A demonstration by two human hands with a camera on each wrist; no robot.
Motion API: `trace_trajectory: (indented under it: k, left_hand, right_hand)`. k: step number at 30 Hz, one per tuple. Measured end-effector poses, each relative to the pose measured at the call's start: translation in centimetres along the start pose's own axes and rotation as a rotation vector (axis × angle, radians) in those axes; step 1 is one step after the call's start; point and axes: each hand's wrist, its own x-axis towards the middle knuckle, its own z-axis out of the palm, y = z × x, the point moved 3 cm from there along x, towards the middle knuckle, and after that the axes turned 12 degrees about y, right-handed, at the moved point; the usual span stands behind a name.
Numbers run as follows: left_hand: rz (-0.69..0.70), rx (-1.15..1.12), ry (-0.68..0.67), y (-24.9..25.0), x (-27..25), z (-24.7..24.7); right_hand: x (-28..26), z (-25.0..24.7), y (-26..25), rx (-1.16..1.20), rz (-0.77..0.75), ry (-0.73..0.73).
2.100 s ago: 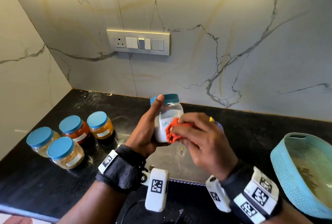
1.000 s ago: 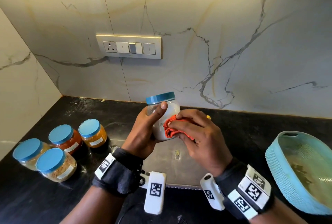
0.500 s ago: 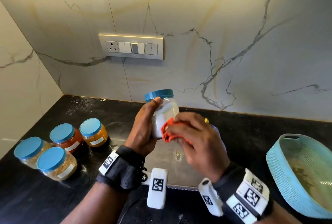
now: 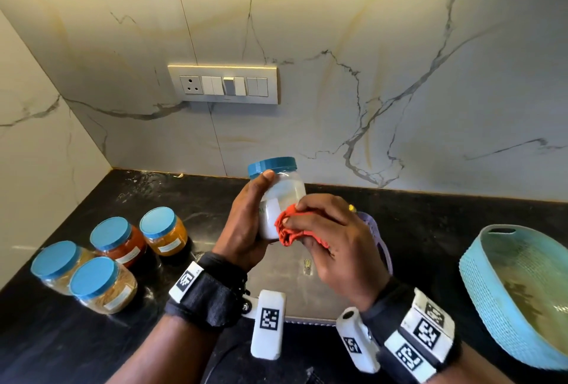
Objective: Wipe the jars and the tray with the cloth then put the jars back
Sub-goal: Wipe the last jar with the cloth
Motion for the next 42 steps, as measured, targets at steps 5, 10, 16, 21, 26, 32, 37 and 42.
trace_trajectory:
  k: [5,10,16,21,26,32,37,42]
  left_hand:
    - [-0.005,0.08,-0.033,0.1,-0.6,0.9]
    - [0.001,0.045,-0.048,0.7,-0.7,1.1]
    - [-0.001,0.003,-0.053,0.6,-0.4,0.6]
    - [0.014,0.055,-0.091,0.5,-1.1,1.5]
    - [-0.016,-0.001,-0.098,1.4,-1.0,0.7]
    - [-0.021,-0.082,-0.049,1.6,-0.5,0.6]
    - [0.045,0.061,-0.089,1.6,-0.6,0.2]
    - [0.141,0.094,-0.08,0.8,-0.7,0.2]
  right_hand:
    - [4.0,-0.3,2.6,0.109,0.145,0.133]
    - [3.7,-0.4,2.6,0.07,0.151,0.137]
    - [0.8,-1.2,1.5,0.092,-0.003,0.054]
    - [5.1,-0.9,3.6,0.161,0.141,0.143]
    - [3.2,-0.6,3.2,0.215,0.167,0.091]
    - [1.7,-0.4,1.8,0.129,0.105,0.161]
    - [2.1,0.5,1.0,-0.051,-0.089,0.021]
    - [4.8,0.1,2.5,-0.062,0.004,0.075]
